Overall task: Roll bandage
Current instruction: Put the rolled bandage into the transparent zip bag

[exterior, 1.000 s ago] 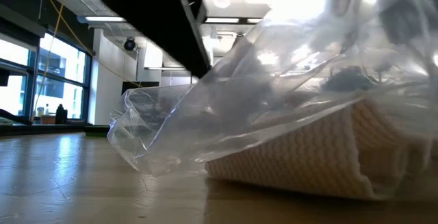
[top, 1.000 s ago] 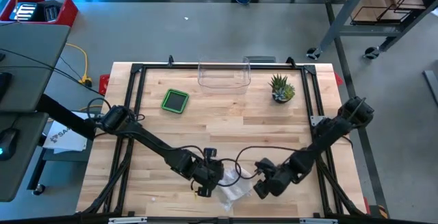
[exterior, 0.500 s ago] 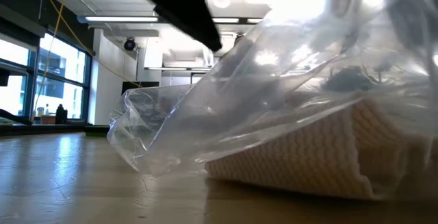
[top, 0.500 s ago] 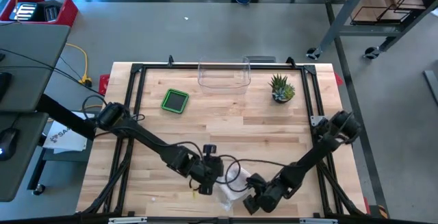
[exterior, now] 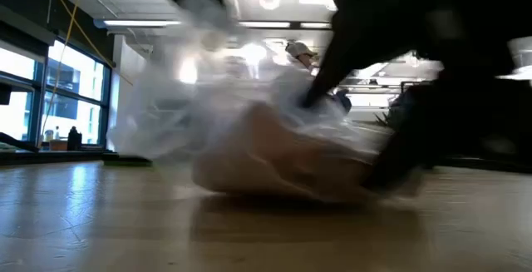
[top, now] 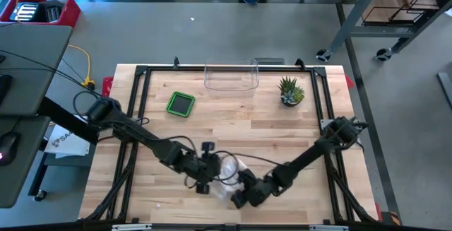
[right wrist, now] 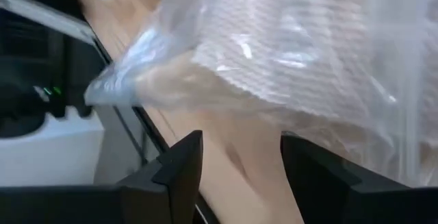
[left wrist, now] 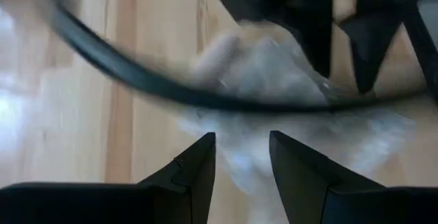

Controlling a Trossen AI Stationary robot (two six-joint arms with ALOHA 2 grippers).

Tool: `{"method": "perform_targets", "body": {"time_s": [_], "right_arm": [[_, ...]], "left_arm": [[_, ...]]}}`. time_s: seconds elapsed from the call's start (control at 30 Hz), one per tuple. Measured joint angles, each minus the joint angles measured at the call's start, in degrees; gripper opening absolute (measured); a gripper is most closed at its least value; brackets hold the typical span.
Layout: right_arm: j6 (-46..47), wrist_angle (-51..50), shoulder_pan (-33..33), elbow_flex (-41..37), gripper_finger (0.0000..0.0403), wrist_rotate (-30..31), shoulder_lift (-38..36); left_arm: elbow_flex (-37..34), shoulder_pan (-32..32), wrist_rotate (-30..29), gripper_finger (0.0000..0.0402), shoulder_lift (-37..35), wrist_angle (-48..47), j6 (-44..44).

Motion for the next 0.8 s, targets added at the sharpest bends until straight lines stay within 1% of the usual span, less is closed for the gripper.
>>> {"method": "perform_targets", "body": {"time_s": [0.17, 0.23, 0.33, 0.4, 0.43, 0.5, 0.53, 0.57, 0.63, 0.67, 0.7, 0.73, 0.8], "right_arm": [[-6.3, 6.6, -6.4, 0.0, 0.0190, -0.6, 0.0], [-9.4, 12.0, -8.8, 0.0, 0.0190, -4.5, 0.0], [-13.5, 19.7, -10.8, 0.0, 0.0190, -13.0, -0.2], [-13.8, 19.4, -10.6, 0.0, 0.0190, -16.4, -1.5], [-14.0, 17.2, -10.4, 0.1, 0.0190, -17.1, -2.8], [-13.7, 8.4, -9.5, 0.1, 0.0190, -16.3, -5.8], [-13.0, 2.3, -8.8, 0.1, 0.0190, -14.1, -7.8], [-11.1, -4.5, -8.0, 0.1, 0.0190, -10.5, -9.7], [-5.2, -16.4, -5.7, 0.1, 0.0190, -1.7, -13.4], [-1.6, -20.7, -4.9, 0.1, 0.0190, 0.5, -14.9], [2.4, -24.1, -4.3, -0.2, 0.0190, 0.6, -16.0], [5.9, -26.2, -4.1, -0.8, 0.0190, -0.8, -16.6], [10.9, -28.0, -4.4, -2.9, 0.0190, -3.3, -16.7]], "left_arm": [[-8.2, -1.9, -1.1, 0.0133, -8.3, -0.8, -5.9], [-11.0, -2.5, -2.1, 0.0133, -11.5, -1.3, -8.6], [-14.2, -3.2, -5.0, 0.0133, -15.7, -2.9, -12.7], [-15.6, -3.1, -6.4, 0.0133, -17.5, -3.9, -15.8], [-16.2, -2.9, -6.5, 0.0133, -18.1, -4.1, -16.7], [-17.1, -2.5, -6.3, 0.0133, -18.5, -4.6, -17.5], [-17.2, -2.5, -6.3, 0.0133, -18.4, -4.3, -17.4], [-17.2, -2.5, -6.3, 0.0133, -18.1, -4.4, -17.4], [-17.2, -2.5, -6.4, 0.0133, -17.1, -4.0, -17.4], [-17.2, -2.4, -6.4, 0.0133, -16.3, -3.8, -17.3], [-17.2, -2.2, -6.3, 0.0133, -15.4, -3.2, -17.2], [-17.3, -1.9, -6.1, 0.0133, -14.5, -2.6, -16.7], [-17.3, -1.4, -5.0, 0.0133, -12.6, -1.7, -15.3]]}}
